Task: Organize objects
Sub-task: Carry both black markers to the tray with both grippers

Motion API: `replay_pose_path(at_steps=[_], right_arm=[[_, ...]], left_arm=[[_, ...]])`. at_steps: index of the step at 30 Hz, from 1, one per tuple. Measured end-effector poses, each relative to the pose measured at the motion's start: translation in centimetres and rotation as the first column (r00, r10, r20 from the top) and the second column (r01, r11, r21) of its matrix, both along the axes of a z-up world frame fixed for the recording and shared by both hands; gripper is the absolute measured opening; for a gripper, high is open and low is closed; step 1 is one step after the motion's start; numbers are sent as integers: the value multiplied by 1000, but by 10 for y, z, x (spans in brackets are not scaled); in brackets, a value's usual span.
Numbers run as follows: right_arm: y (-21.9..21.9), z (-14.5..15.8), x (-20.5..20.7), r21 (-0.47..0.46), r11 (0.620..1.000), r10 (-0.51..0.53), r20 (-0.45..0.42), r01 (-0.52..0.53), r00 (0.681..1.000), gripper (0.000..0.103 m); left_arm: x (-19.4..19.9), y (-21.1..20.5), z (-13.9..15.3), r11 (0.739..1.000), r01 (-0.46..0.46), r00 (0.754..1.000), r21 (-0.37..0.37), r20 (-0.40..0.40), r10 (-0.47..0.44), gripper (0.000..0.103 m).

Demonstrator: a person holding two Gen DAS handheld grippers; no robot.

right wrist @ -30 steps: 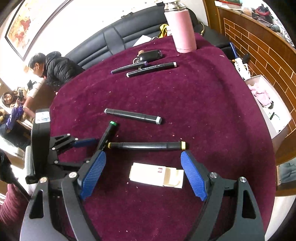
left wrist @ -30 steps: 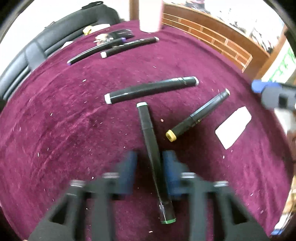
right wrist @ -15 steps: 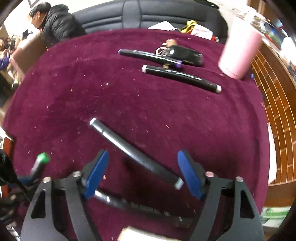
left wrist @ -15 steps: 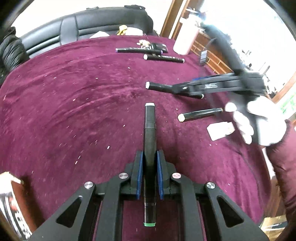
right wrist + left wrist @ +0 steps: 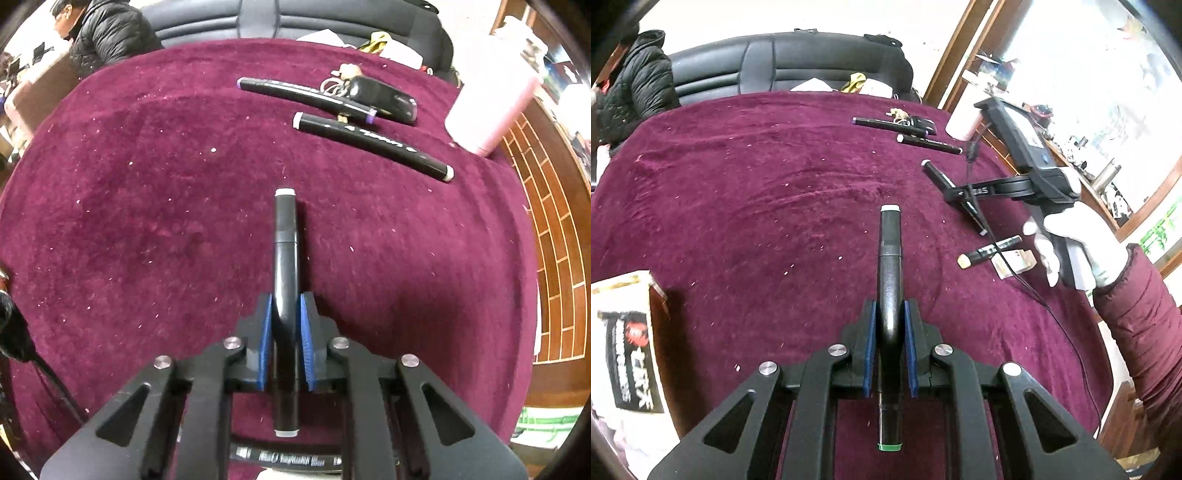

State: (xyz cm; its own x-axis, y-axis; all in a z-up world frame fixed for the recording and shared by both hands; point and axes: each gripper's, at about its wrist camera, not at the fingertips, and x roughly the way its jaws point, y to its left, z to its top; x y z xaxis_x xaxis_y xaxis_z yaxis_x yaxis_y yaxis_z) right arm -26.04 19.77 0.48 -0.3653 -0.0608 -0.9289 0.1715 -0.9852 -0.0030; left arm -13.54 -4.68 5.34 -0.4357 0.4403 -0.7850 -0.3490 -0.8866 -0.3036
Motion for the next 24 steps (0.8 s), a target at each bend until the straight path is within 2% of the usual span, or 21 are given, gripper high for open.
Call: replay_pose_path(at_steps=[6, 11, 19, 24], right_arm=[[-3, 41, 46, -131, 991, -12, -43, 7, 999, 12], [-36, 69, 97, -242, 969, 34, -64, -49, 997, 13], [-143, 75, 181, -454, 873, 177, -44, -178, 983, 13], [-217, 64, 214, -523, 818, 263, -32, -240, 964, 13]], left_arm=[[30, -37, 13, 997, -68, 997, 34, -23, 69, 11], [72, -96, 26, 984, -179, 982, 20, -66, 180, 11], [135, -199, 29, 932, -362, 928, -15, -96, 359, 12], [163, -250, 12, 892, -448, 892, -58, -97, 441, 12]])
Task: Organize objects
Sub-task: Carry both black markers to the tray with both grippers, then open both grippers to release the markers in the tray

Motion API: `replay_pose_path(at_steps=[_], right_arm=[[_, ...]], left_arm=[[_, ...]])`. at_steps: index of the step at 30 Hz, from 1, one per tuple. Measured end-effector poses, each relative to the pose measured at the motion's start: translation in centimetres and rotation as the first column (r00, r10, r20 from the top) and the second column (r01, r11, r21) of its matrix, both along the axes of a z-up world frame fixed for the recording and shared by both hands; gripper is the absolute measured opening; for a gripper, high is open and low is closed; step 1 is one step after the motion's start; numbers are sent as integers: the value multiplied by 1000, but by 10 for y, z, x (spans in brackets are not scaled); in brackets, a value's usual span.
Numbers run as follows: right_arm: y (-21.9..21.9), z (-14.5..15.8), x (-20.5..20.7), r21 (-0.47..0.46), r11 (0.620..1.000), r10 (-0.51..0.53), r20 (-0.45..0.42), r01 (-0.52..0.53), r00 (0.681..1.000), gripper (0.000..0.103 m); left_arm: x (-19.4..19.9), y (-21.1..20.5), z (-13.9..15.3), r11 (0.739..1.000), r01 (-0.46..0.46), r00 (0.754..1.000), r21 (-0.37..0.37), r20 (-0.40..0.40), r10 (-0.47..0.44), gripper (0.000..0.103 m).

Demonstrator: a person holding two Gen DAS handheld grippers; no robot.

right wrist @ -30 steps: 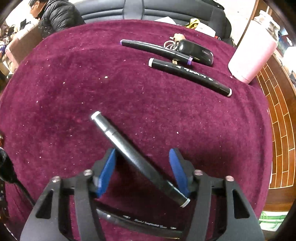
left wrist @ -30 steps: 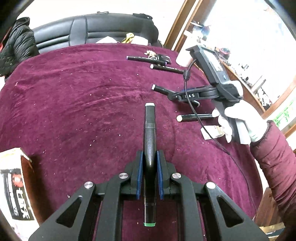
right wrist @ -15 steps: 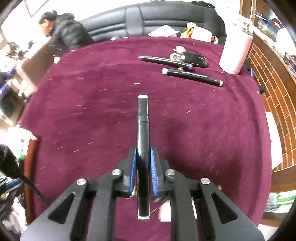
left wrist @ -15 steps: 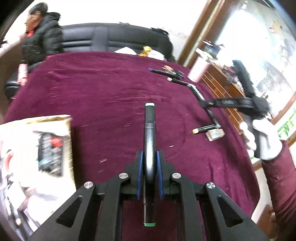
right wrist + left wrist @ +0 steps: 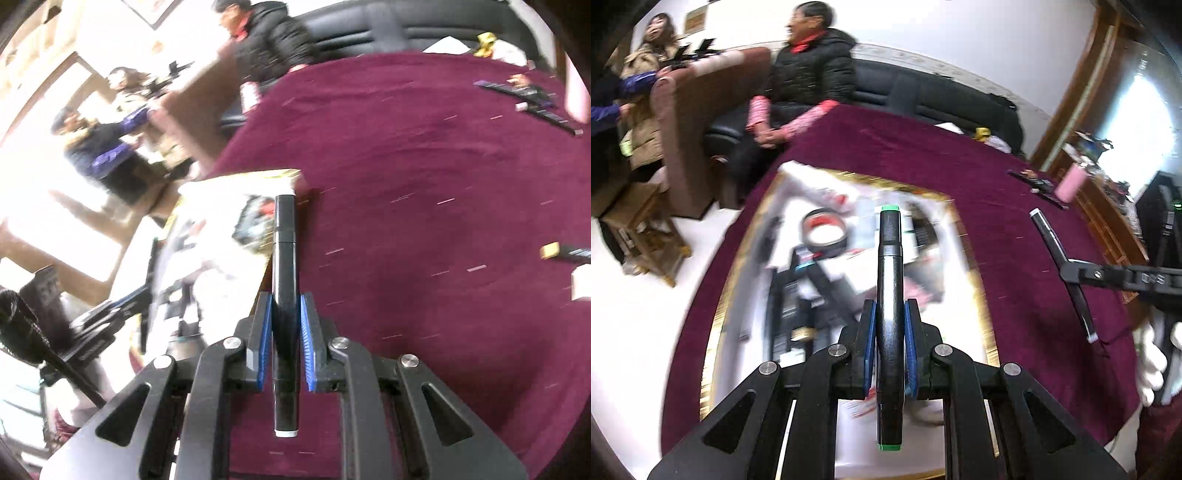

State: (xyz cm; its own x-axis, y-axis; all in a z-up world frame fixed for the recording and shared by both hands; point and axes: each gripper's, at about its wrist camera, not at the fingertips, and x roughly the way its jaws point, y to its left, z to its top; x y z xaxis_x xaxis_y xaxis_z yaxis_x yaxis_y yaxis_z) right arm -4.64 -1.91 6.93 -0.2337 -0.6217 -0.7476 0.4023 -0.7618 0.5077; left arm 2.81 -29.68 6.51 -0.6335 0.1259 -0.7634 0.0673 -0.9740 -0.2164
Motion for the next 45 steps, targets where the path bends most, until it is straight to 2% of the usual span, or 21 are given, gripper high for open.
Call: replay_pose_path(at_steps=[6, 12, 22, 27, 29, 32, 37, 39, 42, 45], right_arm=[[-81, -26, 22, -17, 995, 101, 57, -100, 993, 13], [-125, -50, 30, 21, 993, 112, 75, -114, 991, 13], [-157, -72, 31, 60, 992, 107, 109, -114, 988, 13], [-161, -71, 32, 96, 989, 100, 87, -108, 991, 15], [-162, -67, 33, 128, 987, 94, 44, -99, 995, 16], [-158, -53, 37, 154, 985, 85, -42, -78, 995, 25], [-142, -22, 49, 144, 989, 44, -183, -17, 982, 44], [-135, -11, 54, 147, 989, 24, -234, 11, 972, 44], [-124, 1, 62, 161, 985, -3, -312, 56, 950, 45], [-110, 11, 72, 182, 977, -29, -386, 107, 922, 51]], left_arm=[[12, -45, -22, 998, -67, 997, 14, 28, 66, 12], [8, -61, -43, 996, -85, 995, -5, 54, 85, 12], [4, -72, -62, 996, -85, 994, 24, 77, 83, 12], [2, -69, -63, 997, -80, 994, 10, 77, 79, 12], [1, -70, -63, 996, -86, 993, 10, 82, 84, 13], [0, -70, -61, 996, -91, 993, 2, 80, 91, 19], [4, -65, -49, 997, -80, 996, 23, 44, 79, 46], [6, -56, -42, 998, -68, 998, 6, 19, 68, 57], [7, -46, -33, 998, -55, 998, -6, -3, 55, 61], [9, -35, -24, 999, -50, 998, -19, -27, 50, 61]])
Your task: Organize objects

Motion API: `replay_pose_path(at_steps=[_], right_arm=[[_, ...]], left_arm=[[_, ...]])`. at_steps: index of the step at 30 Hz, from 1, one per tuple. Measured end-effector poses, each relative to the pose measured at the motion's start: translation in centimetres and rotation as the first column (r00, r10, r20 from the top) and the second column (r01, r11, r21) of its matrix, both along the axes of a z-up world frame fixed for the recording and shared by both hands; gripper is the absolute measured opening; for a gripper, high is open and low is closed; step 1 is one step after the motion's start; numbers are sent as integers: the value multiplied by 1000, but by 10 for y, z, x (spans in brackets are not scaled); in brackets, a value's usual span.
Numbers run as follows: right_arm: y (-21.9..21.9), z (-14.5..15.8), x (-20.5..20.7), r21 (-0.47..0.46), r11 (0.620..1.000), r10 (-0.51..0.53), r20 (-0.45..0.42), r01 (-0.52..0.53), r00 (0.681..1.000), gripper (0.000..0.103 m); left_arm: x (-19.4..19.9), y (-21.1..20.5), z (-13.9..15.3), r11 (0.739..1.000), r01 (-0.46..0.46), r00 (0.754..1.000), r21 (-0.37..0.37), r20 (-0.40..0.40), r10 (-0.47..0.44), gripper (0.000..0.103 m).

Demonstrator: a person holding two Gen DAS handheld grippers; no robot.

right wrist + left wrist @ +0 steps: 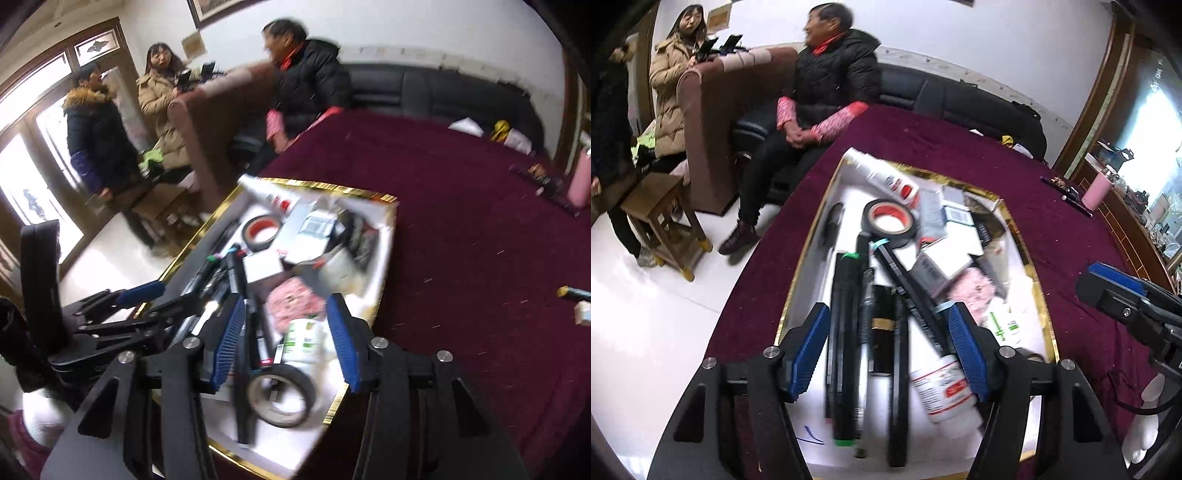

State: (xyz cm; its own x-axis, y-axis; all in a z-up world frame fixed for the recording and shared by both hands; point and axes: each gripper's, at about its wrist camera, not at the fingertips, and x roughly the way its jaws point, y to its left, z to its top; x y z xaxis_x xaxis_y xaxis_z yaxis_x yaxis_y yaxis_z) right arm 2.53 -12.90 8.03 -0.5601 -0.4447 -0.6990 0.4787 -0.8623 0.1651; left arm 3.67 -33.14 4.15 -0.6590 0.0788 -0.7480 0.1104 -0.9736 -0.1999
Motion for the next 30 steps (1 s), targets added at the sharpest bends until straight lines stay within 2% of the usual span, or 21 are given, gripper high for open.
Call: replay_pose_path(at_steps=[6, 11, 15, 18, 20, 21, 23, 26, 28, 30], right_arm=[[35, 11, 9, 38, 996, -76, -107, 80, 991, 55], [71, 11, 8, 51, 988, -136, -131, 143, 982, 55], [103, 7, 5, 46, 980, -189, -116, 195, 975, 55], [122, 4, 3, 45, 973, -220, -105, 226, 970, 55], [131, 3, 3, 46, 970, -231, -105, 237, 967, 55], [135, 3, 4, 47, 970, -234, -108, 240, 966, 55], [142, 3, 4, 47, 968, -238, -117, 245, 964, 55], [146, 3, 5, 38, 968, -240, -124, 246, 963, 55], [145, 3, 6, 38, 970, -235, -129, 241, 963, 55], [143, 2, 8, 42, 971, -228, -136, 236, 964, 55]], left_arm=[[6, 35, 25, 998, 22, 997, -63, -72, -27, 61], [9, 68, 43, 993, 35, 990, -116, -129, -50, 61], [8, 96, 54, 987, 36, 987, -155, -153, -59, 62], [11, 115, 64, 981, -13, 980, -193, -199, -27, 62], [14, 127, 73, 965, -73, 969, -251, -248, 9, 65], [16, 133, 77, 954, -101, 963, -281, -268, 23, 71], [21, 145, 85, 918, -179, 946, -353, -318, 63, 72], [28, 156, 93, 871, -269, 924, -410, -364, 114, 72], [30, 158, 94, 861, -292, 919, -417, -372, 131, 72], [33, 156, 95, 869, -291, 920, -400, -365, 140, 74]])
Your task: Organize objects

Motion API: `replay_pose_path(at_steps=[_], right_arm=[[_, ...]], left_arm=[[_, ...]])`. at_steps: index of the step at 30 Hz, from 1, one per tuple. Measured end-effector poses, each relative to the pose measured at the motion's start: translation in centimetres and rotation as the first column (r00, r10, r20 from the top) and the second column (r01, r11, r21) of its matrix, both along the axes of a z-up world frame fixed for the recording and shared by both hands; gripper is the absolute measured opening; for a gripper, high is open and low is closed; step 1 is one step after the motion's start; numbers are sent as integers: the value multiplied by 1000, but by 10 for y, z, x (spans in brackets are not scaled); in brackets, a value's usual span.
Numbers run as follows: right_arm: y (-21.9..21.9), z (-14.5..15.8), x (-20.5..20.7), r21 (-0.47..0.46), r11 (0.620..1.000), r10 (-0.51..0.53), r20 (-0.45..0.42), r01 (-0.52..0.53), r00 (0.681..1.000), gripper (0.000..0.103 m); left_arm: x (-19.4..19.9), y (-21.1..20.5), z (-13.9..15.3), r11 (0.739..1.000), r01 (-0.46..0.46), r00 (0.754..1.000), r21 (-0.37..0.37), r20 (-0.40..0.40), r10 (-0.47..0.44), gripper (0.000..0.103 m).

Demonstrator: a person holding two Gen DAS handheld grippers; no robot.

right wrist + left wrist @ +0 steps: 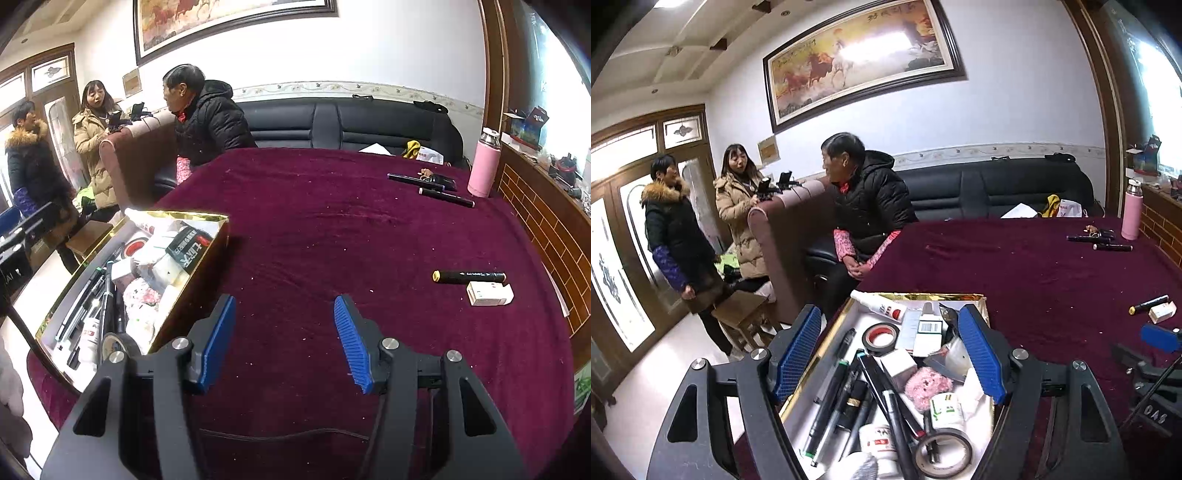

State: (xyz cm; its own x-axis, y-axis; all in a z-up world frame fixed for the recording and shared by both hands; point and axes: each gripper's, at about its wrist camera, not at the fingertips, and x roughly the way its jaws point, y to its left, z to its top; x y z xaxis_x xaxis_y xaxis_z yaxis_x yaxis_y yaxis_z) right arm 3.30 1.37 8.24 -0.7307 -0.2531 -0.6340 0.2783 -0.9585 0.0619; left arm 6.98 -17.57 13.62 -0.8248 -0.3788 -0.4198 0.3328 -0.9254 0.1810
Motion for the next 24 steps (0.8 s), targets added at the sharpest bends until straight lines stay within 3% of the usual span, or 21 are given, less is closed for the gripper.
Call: replay_pose_path(at_steps=[3, 9, 18, 24], right_arm=[[-10, -2, 4, 22, 1000, 19, -11, -19, 1000, 55], [-32, -5, 13, 83, 995, 61, -38, -58, 997, 56], [-57, -7, 23, 155, 984, 95, -69, -84, 993, 57], [-67, -7, 28, 183, 979, 107, -82, -91, 991, 57]], left_arm=[[1, -8, -2, 998, 20, 1000, 59, 19, -21, 86], [4, -22, -14, 990, 39, 997, 136, 64, -48, 86], [9, -31, -37, 985, 50, 990, 168, 121, -71, 86], [11, -42, -51, 972, 19, 988, 234, 145, -54, 86]])
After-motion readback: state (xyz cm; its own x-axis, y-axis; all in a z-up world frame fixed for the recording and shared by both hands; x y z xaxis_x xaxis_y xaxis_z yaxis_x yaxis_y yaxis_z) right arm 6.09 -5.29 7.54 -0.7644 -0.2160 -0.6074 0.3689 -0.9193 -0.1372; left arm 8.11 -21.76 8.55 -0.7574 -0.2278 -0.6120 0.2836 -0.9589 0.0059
